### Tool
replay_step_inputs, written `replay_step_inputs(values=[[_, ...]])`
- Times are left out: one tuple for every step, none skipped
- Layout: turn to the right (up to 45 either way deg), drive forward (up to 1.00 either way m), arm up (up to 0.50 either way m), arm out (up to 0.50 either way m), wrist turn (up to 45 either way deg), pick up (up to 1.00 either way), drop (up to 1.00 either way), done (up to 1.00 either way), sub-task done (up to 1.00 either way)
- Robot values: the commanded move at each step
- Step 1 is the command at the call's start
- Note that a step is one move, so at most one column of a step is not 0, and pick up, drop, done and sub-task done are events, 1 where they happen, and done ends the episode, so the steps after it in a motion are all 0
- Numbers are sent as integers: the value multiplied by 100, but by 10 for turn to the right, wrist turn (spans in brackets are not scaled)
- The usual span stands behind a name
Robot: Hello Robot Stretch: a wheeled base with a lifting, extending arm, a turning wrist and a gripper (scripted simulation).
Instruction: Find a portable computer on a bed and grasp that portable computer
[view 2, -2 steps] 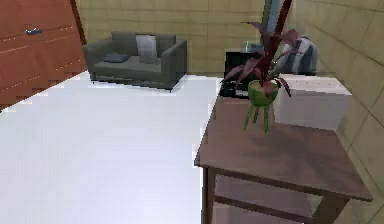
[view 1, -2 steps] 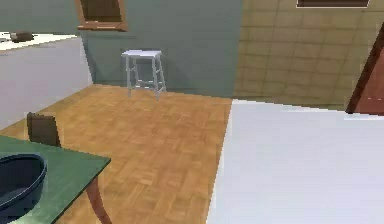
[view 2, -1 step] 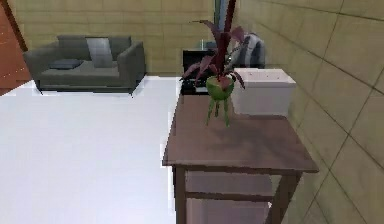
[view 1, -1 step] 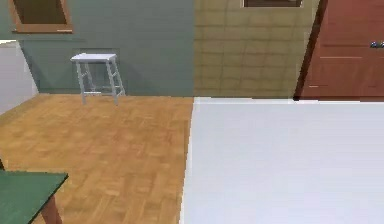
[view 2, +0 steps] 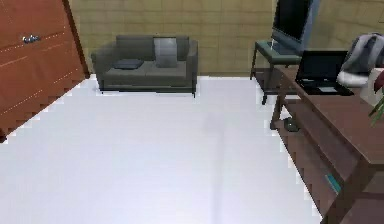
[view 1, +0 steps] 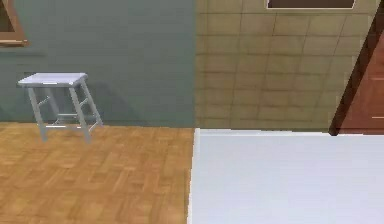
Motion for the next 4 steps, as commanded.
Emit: replay_step_inputs(values=[[240, 0, 0, 0, 0, 0, 0, 0, 0], [0, 10, 0, 0, 0, 0, 0, 0, 0], [-450, 0, 0, 0, 0, 0, 0, 0, 0], [-390, 0, 0, 0, 0, 0, 0, 0, 0]])
